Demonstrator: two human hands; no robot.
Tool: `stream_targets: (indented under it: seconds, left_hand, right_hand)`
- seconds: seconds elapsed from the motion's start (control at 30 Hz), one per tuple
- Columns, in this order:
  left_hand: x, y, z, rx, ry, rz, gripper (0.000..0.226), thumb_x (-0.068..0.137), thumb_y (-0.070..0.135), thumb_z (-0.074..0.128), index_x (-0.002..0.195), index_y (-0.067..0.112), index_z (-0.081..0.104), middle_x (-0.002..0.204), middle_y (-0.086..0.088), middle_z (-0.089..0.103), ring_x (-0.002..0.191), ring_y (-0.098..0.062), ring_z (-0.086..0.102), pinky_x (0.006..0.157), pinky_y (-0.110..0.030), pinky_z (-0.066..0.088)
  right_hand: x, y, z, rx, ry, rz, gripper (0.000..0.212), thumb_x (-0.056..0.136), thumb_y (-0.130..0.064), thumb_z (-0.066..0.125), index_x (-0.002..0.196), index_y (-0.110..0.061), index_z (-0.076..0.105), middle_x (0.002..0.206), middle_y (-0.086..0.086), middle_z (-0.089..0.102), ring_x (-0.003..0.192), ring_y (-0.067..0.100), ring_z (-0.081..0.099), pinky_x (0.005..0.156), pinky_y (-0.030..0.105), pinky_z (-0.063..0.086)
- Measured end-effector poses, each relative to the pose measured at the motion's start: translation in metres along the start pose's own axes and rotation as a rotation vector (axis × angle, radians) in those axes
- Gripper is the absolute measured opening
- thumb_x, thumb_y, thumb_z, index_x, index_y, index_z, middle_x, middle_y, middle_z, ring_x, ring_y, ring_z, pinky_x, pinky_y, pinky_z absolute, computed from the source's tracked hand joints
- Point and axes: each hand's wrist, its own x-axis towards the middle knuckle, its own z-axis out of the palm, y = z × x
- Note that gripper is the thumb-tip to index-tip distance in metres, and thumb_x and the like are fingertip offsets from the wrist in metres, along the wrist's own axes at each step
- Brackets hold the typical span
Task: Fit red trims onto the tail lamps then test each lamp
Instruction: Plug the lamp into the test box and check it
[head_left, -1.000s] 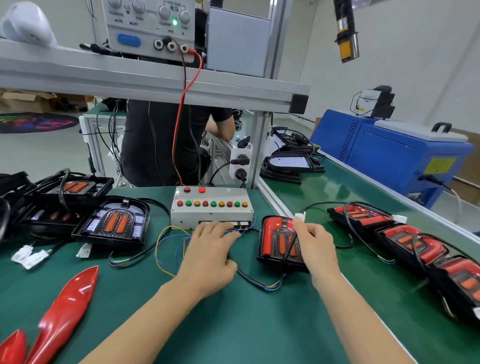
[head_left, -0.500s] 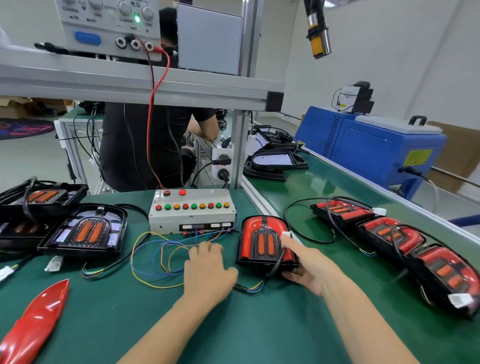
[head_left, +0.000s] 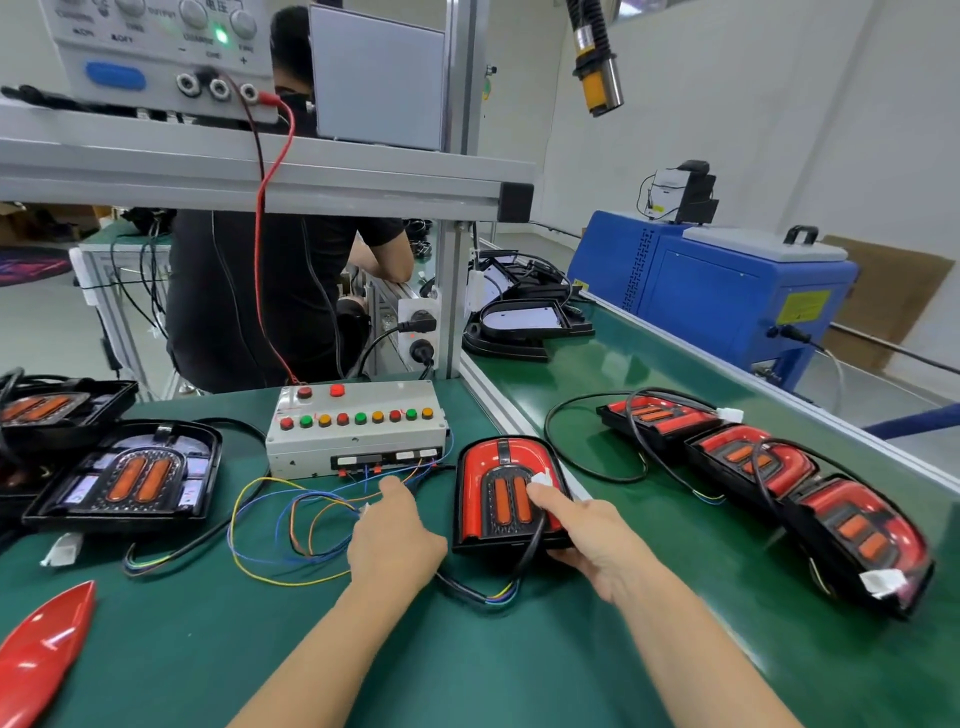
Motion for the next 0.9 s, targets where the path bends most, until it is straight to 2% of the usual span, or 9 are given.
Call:
stream_targets:
  seconds: [0.07,0.13,0.2,0.33,0.47,0.57,0.7,0.77,0.9]
  left_hand:
    - [0.001,0.0,0.003,-0.309,-0.044,-0.068,0.049,0.072,0.002,0.06,0.114,0.01,0.037,0.085,-0.018,0.064,0.075,-0.034,0.064,0.069,-0.039,0.056]
    - [0.001,0.004,0.007,-0.737,-0.104,-0.148,0.056,0.072,-0.012,0.057,0.121,0.011,0.044,0.075,-0.023,0.064,0.058,-0.028,0.063,0.054,-0.033,0.056]
    - [0.001,0.009,0.008,-0.955,-0.146,-0.156,0.04,0.075,-0.018,0.05,0.099,0.012,0.058,0.065,-0.015,0.06,0.047,-0.018,0.056,0.046,-0.026,0.049]
    - [0.002,0.026,0.008,-1.058,-0.254,-0.156,0.039,0.082,-0.009,0.044,0.102,0.017,0.066,0.068,-0.002,0.058,0.052,-0.014,0.052,0.052,-0.026,0.048]
    - [-0.001,0.042,0.015,-1.08,-0.406,-0.091,0.026,0.096,0.028,0.051,0.109,0.013,0.067,0.084,0.0,0.073,0.068,-0.014,0.065,0.068,-0.028,0.048]
    - [0.001,0.049,0.021,-1.21,-0.425,-0.089,0.03,0.092,0.021,0.059,0.121,0.013,0.059,0.098,-0.008,0.074,0.084,-0.022,0.071,0.071,-0.033,0.054]
    - [0.005,0.055,0.019,-1.369,-0.458,-0.038,0.027,0.094,0.014,0.055,0.12,0.009,0.061,0.103,-0.011,0.072,0.087,-0.022,0.071,0.066,-0.03,0.057]
    - [0.007,0.059,0.018,-1.388,-0.48,-0.006,0.026,0.094,0.014,0.053,0.117,0.01,0.063,0.103,-0.01,0.073,0.086,-0.021,0.072,0.064,-0.029,0.057]
    - [0.009,0.067,0.017,-1.433,-0.524,0.002,0.022,0.094,0.014,0.052,0.112,0.01,0.065,0.101,-0.011,0.073,0.083,-0.02,0.072,0.059,-0.028,0.057]
  right_hand:
    - [-0.002,0.002,-0.004,0.034,-0.018,-0.003,0.034,0.077,-0.034,0.077,0.096,-0.006,0.072,0.088,0.011,0.076,0.081,0.019,0.064,0.068,0.029,0.048]
    - [-0.003,0.004,-0.009,0.08,-0.04,-0.007,0.029,0.079,-0.033,0.075,0.095,-0.009,0.072,0.085,0.007,0.076,0.08,0.019,0.065,0.073,0.031,0.048]
    - [-0.004,0.006,-0.015,0.128,-0.061,-0.014,0.028,0.08,-0.032,0.074,0.095,-0.009,0.072,0.086,0.008,0.076,0.074,0.018,0.065,0.075,0.032,0.048]
    - [-0.008,0.009,-0.021,0.231,-0.095,-0.059,0.03,0.084,-0.028,0.07,0.101,-0.003,0.072,0.091,0.012,0.076,0.068,0.014,0.069,0.07,0.03,0.051]
    - [-0.014,0.008,-0.021,0.266,-0.105,-0.116,0.043,0.078,-0.032,0.07,0.106,0.001,0.07,0.097,0.015,0.075,0.074,0.016,0.07,0.071,0.03,0.051]
    - [-0.018,0.005,-0.019,0.264,-0.108,-0.167,0.056,0.071,-0.038,0.069,0.112,-0.001,0.068,0.101,0.015,0.074,0.084,0.021,0.071,0.076,0.032,0.052]
    - [-0.02,-0.004,-0.021,0.233,-0.158,-0.177,0.059,0.074,-0.045,0.068,0.125,-0.016,0.061,0.111,0.009,0.073,0.11,0.031,0.064,0.102,0.052,0.046]
    - [-0.021,-0.008,-0.023,0.263,-0.212,-0.147,0.056,0.076,-0.044,0.068,0.126,-0.018,0.06,0.112,0.012,0.072,0.108,0.034,0.065,0.092,0.056,0.052]
    - [-0.022,-0.015,-0.03,0.299,-0.29,-0.175,0.055,0.077,-0.041,0.069,0.127,-0.021,0.058,0.113,0.011,0.071,0.097,0.028,0.07,0.071,0.042,0.057]
